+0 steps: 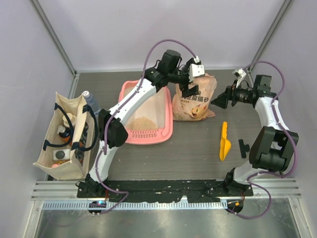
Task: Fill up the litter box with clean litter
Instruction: Close the cat litter bag at the center of the board.
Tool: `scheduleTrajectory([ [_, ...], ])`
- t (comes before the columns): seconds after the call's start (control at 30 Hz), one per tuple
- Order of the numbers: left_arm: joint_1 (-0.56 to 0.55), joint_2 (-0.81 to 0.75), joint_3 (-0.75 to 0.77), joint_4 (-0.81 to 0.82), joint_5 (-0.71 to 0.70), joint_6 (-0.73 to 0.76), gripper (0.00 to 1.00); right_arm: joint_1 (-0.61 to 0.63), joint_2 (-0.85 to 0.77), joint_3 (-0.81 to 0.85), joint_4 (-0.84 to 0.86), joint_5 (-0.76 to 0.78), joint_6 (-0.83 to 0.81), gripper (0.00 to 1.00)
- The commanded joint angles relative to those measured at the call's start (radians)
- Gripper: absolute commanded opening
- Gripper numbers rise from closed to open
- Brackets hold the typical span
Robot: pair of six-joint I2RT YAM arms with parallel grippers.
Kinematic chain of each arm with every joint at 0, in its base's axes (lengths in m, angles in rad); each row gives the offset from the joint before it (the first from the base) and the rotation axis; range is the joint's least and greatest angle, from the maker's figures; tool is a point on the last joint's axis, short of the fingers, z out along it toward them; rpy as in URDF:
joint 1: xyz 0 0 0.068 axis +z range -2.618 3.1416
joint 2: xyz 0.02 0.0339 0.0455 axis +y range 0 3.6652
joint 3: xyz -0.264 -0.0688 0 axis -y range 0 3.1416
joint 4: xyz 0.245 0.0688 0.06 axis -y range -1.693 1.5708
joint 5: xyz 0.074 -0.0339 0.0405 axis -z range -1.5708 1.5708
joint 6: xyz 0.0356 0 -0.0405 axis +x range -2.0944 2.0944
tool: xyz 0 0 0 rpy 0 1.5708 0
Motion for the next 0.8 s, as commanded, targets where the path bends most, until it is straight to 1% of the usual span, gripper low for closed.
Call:
scheduleTrajectory([
  [0.0, 0.009, 0.054, 0.046, 0.111, -0.104, 0.014, 1.0, 0.032, 0.004, 0.063, -0.018, -0.055, -0.099, 0.88],
  [0.1, 0.009, 0.053, 0.05, 0.198, -0.166, -0.041, 1.0, 0.046, 0.015, 0.067, 0.006, -0.042, -0.082, 0.85],
  [0.17, 0.009, 0.061, 0.068, 0.204, -0.175, -0.034, 1.0, 0.061, 0.009, 0.038, 0.099, -0.036, -0.036, 0.84],
  [0.2, 0.009, 0.065, 0.082, 0.194, -0.175, -0.014, 1.0, 0.066, 0.007, 0.021, 0.206, -0.022, 0.053, 0.84],
  [0.3, 0.009, 0.074, 0.065, 0.16, -0.201, 0.018, 1.0, 0.08, 0.0, -0.029, 0.398, 0.004, 0.174, 0.84],
  [0.37, 0.01, 0.076, 0.062, 0.132, -0.216, 0.024, 1.0, 0.089, 0.007, -0.034, 0.442, 0.004, 0.227, 0.82],
  [0.4, 0.01, 0.074, 0.062, 0.123, -0.221, 0.024, 1.0, 0.092, 0.015, -0.034, 0.474, -0.001, 0.246, 0.77],
  [0.47, 0.012, 0.074, 0.063, 0.109, -0.224, 0.012, 1.0, 0.104, 0.041, -0.019, 0.483, -0.033, 0.284, 0.7],
  [0.5, 0.012, 0.074, 0.063, 0.109, -0.227, 0.006, 1.0, 0.11, 0.049, -0.014, 0.48, -0.041, 0.292, 0.63],
  [0.53, 0.013, 0.078, 0.065, 0.109, -0.227, -0.008, 1.0, 0.115, 0.055, -0.011, 0.477, -0.045, 0.295, 0.61],
  [0.6, 0.015, 0.079, 0.059, 0.111, -0.224, -0.015, 1.0, 0.132, 0.059, -0.016, 0.483, -0.045, 0.292, 0.6],
  [0.77, 0.026, 0.081, 0.04, 0.131, -0.213, -0.06, 0.93, 0.147, 0.079, -0.019, 0.483, -0.018, 0.266, 0.59],
])
